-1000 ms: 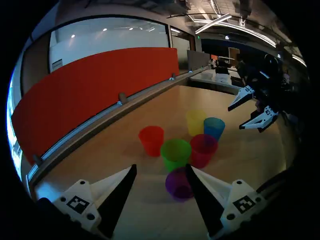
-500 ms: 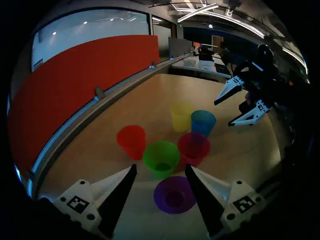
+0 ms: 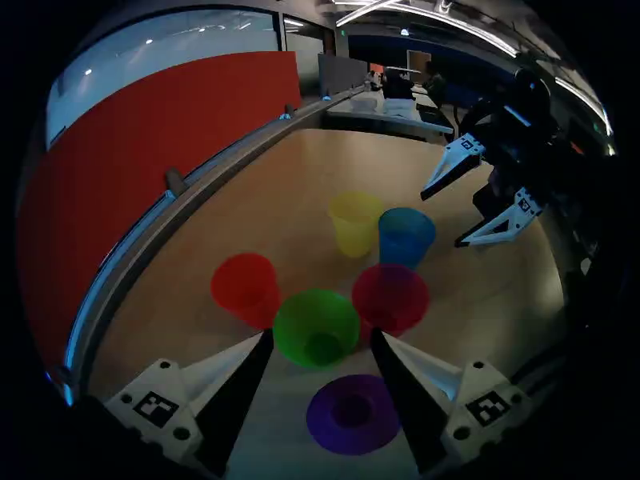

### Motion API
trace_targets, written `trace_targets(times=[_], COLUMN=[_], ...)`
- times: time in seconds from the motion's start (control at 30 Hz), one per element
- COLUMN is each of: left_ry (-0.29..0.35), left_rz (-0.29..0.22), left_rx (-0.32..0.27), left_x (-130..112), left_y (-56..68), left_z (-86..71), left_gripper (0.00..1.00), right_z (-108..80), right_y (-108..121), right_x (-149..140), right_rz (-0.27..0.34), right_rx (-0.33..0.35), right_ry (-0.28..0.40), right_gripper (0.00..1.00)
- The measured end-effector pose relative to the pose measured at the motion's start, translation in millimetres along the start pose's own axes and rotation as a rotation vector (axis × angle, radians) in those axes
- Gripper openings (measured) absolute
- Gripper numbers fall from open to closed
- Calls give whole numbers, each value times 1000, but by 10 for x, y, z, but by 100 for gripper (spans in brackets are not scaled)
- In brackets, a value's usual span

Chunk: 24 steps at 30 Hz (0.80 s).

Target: Pour water

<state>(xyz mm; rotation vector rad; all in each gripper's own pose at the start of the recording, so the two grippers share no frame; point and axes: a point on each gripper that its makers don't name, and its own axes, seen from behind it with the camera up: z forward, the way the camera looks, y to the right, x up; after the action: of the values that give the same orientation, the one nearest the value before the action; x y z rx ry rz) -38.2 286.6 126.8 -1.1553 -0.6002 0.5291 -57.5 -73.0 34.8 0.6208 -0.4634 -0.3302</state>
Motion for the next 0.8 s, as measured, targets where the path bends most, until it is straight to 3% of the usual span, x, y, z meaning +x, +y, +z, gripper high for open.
trace_targets(times=[0.4,0.8], left_ry=[-76,-97], left_rz=[34,38], left_rx=[4,-16], left_x=[-100,-107], left_y=[-61,-61], left_z=[169,280], left_gripper=[90,90], right_z=[41,108], right_y=[23,45], right_x=[-20,-57], right_rz=[-3,-4], right_rx=[6,7], right_ry=[1,-9], right_gripper=[100,100])
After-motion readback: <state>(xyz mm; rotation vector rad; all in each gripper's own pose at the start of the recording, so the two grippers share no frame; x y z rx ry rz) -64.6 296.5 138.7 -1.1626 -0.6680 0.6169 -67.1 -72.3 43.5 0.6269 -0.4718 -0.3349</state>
